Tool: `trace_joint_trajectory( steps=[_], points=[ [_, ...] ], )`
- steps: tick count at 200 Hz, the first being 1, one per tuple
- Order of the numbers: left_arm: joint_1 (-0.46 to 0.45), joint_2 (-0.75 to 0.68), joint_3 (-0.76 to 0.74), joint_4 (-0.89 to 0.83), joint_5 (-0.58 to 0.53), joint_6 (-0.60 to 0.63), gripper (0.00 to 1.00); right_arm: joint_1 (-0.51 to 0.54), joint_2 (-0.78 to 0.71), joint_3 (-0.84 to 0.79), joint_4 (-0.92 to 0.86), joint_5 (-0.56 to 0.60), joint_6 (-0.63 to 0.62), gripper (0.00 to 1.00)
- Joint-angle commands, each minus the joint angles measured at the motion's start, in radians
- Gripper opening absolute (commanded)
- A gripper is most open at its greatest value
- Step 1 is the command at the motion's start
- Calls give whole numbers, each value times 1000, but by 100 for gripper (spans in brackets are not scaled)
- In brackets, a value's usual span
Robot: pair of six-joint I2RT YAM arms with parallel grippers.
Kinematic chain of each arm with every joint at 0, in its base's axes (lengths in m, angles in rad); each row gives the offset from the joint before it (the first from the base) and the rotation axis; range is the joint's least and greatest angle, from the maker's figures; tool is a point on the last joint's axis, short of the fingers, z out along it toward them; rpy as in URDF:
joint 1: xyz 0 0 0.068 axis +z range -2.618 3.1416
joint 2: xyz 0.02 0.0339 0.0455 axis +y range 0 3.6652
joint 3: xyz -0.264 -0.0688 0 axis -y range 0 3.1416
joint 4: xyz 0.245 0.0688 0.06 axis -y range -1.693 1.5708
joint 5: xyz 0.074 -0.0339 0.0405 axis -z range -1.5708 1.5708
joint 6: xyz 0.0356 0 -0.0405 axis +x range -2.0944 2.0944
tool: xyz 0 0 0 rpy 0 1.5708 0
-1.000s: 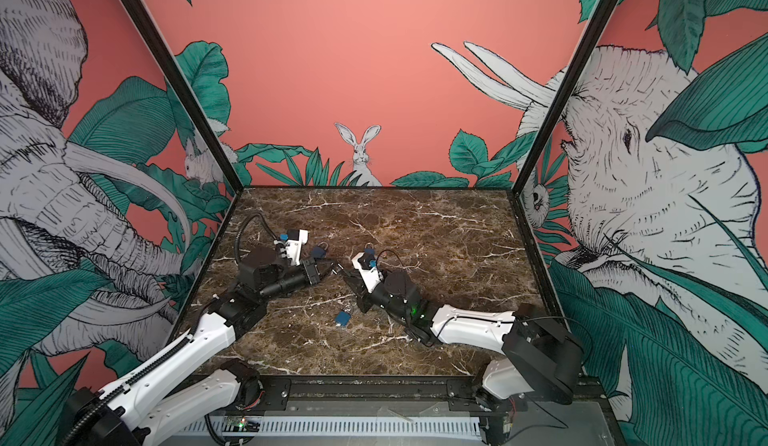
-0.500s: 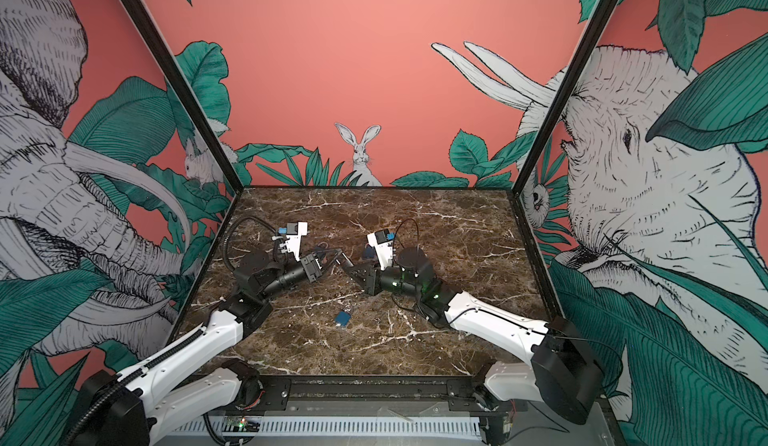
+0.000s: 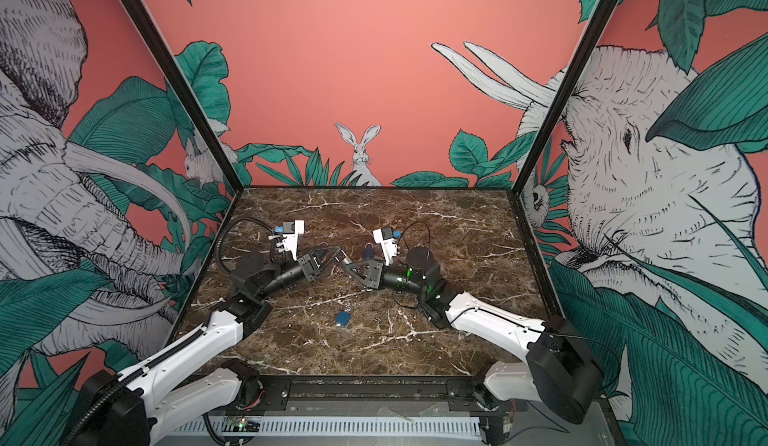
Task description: Lock with the key
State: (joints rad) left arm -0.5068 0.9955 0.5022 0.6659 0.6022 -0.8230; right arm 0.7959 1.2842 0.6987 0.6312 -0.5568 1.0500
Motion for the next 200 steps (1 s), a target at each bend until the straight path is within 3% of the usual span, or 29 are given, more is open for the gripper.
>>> trace_joint_trajectory(
  steps=[1,200],
  points=[
    [-1,16,-36,-46,57,45,0,-24,-29,46,198,48,43,2],
    [-30,75,-30,-37,79,17,0,-24,51,114,414,78,119,1]
  ],
)
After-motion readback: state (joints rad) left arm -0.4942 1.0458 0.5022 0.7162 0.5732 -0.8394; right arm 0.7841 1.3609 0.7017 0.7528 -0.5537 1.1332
